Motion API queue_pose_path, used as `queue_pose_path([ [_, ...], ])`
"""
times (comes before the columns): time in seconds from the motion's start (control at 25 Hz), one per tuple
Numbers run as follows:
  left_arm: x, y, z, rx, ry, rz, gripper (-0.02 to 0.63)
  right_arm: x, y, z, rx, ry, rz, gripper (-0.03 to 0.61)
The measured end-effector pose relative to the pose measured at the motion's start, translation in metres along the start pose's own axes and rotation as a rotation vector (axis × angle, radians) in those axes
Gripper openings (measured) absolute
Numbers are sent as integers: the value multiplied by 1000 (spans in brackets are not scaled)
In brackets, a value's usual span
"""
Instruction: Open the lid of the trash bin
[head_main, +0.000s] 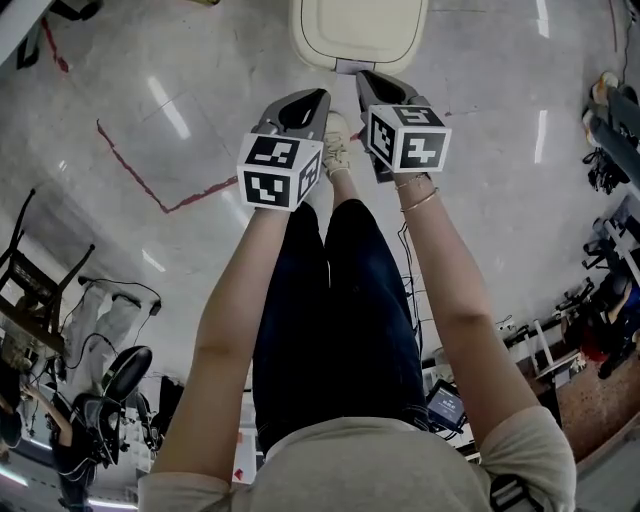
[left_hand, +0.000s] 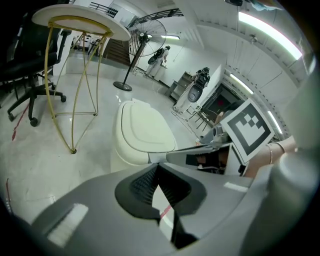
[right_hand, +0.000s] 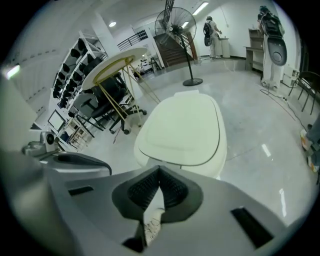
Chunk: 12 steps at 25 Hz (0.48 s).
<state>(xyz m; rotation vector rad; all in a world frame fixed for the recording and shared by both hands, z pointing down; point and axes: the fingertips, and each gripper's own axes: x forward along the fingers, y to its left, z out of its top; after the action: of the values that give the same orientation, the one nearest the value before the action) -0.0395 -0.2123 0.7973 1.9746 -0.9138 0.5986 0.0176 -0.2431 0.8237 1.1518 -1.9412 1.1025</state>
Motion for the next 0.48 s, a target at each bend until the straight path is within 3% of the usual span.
queue_pose_path([
  [0.28,6,-1,-4,-11,9,-28,9,10,-8,-4,42,21,2,8],
  [0.48,6,7,-8,-31,15,-6,9,11,-10,-9,139,16,-15,8],
])
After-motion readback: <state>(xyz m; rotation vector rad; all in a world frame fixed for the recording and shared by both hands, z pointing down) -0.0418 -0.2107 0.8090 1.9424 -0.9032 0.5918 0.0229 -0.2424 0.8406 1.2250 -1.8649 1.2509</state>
